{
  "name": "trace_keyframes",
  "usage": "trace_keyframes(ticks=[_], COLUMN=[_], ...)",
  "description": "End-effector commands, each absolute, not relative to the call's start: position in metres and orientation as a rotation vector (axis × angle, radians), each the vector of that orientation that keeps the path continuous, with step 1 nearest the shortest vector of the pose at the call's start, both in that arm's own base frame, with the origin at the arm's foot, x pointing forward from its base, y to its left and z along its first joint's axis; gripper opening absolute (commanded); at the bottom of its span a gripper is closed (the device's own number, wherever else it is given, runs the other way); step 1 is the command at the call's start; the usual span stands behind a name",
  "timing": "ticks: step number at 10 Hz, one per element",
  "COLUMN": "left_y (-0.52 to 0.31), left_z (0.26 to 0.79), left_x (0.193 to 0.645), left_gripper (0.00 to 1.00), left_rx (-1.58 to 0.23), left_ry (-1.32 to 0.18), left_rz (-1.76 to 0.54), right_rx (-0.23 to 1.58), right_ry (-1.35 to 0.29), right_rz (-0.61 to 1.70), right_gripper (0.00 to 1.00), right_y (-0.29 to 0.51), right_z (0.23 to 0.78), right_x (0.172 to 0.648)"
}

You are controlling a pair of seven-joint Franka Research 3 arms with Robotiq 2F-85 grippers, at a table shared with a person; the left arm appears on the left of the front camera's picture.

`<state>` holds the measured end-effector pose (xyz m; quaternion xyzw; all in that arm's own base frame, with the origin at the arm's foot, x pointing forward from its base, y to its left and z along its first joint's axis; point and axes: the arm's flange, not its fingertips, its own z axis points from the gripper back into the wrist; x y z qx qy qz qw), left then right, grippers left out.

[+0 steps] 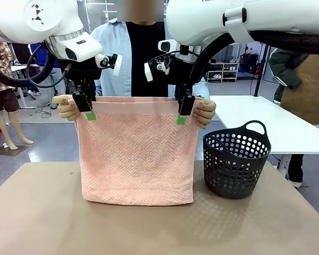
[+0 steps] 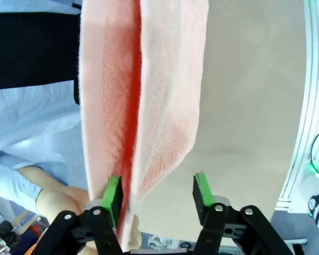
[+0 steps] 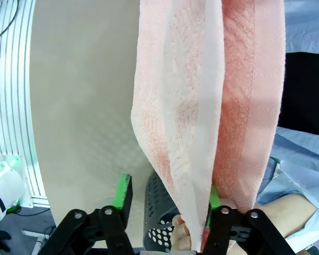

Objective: Fold the towel.
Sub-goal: Release the end of the 100 cm Hotel Towel you were holding and grab the top end of the folded side.

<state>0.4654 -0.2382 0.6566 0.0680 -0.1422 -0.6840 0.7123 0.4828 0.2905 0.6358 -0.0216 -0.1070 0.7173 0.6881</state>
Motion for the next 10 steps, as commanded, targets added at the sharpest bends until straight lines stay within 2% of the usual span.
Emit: trace_keyframes(ticks=[1,5,10], left_y=[-0.235,-0.241,-0.256], left_z=[0.674,0.709,0.704], left_x=[0.455,0.455,0.484], left_gripper=[1.00,1.00,1.00], left_rx=[0.146,0.199,0.219], left_ry=[-0.343,-0.475,-0.428], left_rz=[-1.508,-1.539,-1.574], right_rx=[-0.044,-0.089,-0.093], right_ry=[-0.268,-0.341,-0.339], right_rz=[1.577,1.592,1.606], right_gripper=[1.00,1.00,1.00], right_y=[0.281,0.272,0.282], right_z=[0.651,0.690,0.692], right_x=[0.470,0.462,0.493])
